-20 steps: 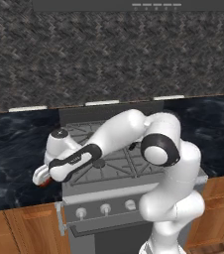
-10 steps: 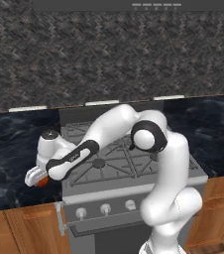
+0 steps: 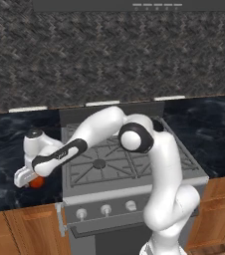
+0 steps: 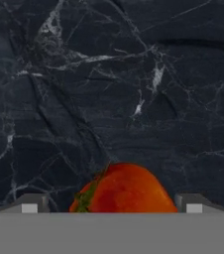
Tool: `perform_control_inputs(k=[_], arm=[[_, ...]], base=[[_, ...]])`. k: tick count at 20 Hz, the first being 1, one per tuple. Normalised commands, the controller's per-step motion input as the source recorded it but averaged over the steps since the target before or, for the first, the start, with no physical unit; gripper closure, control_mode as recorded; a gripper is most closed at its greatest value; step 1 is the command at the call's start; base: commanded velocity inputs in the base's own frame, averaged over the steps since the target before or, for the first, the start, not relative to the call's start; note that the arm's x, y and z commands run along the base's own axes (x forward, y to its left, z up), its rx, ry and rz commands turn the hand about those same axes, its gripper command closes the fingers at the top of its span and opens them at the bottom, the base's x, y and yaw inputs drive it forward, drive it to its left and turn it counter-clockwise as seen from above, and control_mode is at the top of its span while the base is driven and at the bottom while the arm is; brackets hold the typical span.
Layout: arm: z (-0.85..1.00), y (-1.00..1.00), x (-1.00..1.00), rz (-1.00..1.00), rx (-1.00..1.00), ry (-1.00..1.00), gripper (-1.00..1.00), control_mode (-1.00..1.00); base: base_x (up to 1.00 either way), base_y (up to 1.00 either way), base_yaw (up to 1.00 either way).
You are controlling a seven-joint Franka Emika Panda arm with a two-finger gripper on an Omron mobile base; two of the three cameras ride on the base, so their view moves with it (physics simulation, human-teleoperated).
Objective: Place the pan on the rear right burner on the stove. Then place the tomato and the onion in the pan and turn on the rear right burner.
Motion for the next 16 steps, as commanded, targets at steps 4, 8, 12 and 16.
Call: perform_control_inputs(k=[4, 8, 12, 16], arm=[[-0.39, 0.12, -0.04, 0.0, -0.12, 0.03, -1.0, -1.0], [-0.73, 0.0, -0.47, -0.01, -0.2, 0.0, -1.0, -1.0], [-0.83, -0.13, -0.69, -0.05, -0.22, 0.01, 1.0, -1.0], [-0.83, -0.39, -0.65, -0.03, -0.17, 0.0, 1.0, -1.0]], base=[[0.0, 0.0, 0.0], [0.0, 0.0, 0.0], [0.0, 0.0, 0.0], [0.0, 0.0, 0.0]])
